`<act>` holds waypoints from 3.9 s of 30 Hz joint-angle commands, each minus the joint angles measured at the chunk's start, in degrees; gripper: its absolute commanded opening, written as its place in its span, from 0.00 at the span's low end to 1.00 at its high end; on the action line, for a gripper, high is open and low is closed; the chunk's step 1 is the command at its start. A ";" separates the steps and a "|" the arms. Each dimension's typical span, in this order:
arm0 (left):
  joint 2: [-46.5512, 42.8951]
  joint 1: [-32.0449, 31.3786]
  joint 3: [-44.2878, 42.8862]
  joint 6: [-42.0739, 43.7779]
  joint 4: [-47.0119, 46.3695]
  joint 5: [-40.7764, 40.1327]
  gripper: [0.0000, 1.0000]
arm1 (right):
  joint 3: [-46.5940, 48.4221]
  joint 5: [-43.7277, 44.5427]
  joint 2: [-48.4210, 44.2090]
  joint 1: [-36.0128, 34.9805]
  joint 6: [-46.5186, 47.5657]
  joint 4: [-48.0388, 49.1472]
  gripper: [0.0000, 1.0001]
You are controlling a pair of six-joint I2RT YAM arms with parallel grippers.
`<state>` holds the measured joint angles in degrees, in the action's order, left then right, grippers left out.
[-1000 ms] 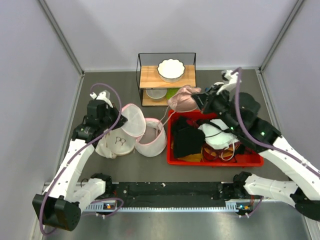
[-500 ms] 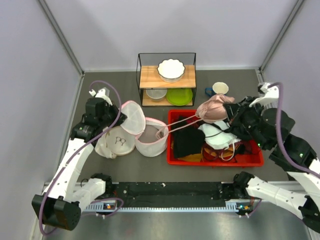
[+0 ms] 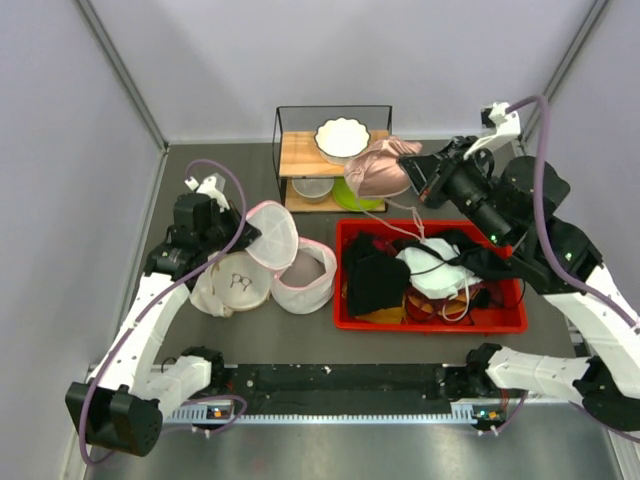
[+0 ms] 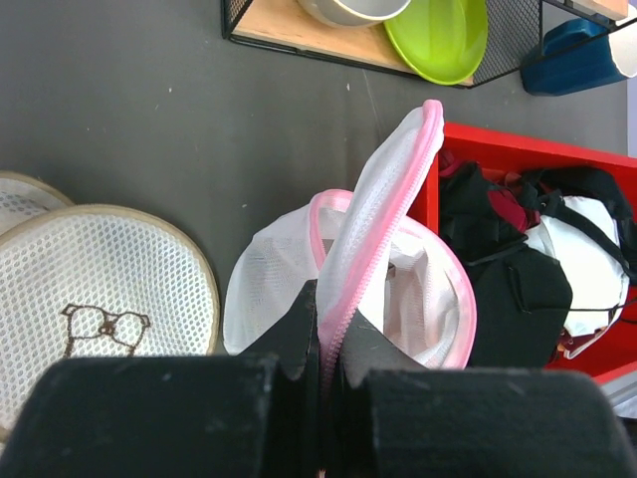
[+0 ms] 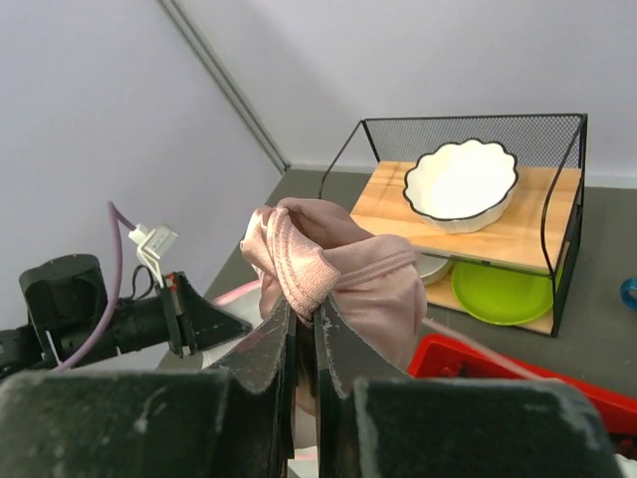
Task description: Unzip the laundry bag and remove the bra
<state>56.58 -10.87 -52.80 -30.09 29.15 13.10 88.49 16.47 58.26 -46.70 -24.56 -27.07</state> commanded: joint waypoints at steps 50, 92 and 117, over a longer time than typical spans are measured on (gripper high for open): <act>-1.03 0.33 1.91 0.29 -3.13 -0.53 0.00 | -17.56 -18.03 26.47 11.28 3.37 0.53 0.00; -10.78 0.24 7.08 -1.37 -4.52 -2.99 0.00 | -18.44 -12.78 16.53 4.08 0.92 2.89 0.72; -18.17 0.24 14.65 -8.15 -6.55 -8.89 0.00 | -10.80 -20.86 48.86 -9.73 -0.05 10.72 0.79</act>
<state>39.20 -10.87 -38.81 -37.65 25.65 5.85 74.08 -5.56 104.01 -55.68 -25.23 -17.91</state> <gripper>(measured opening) 0.027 0.754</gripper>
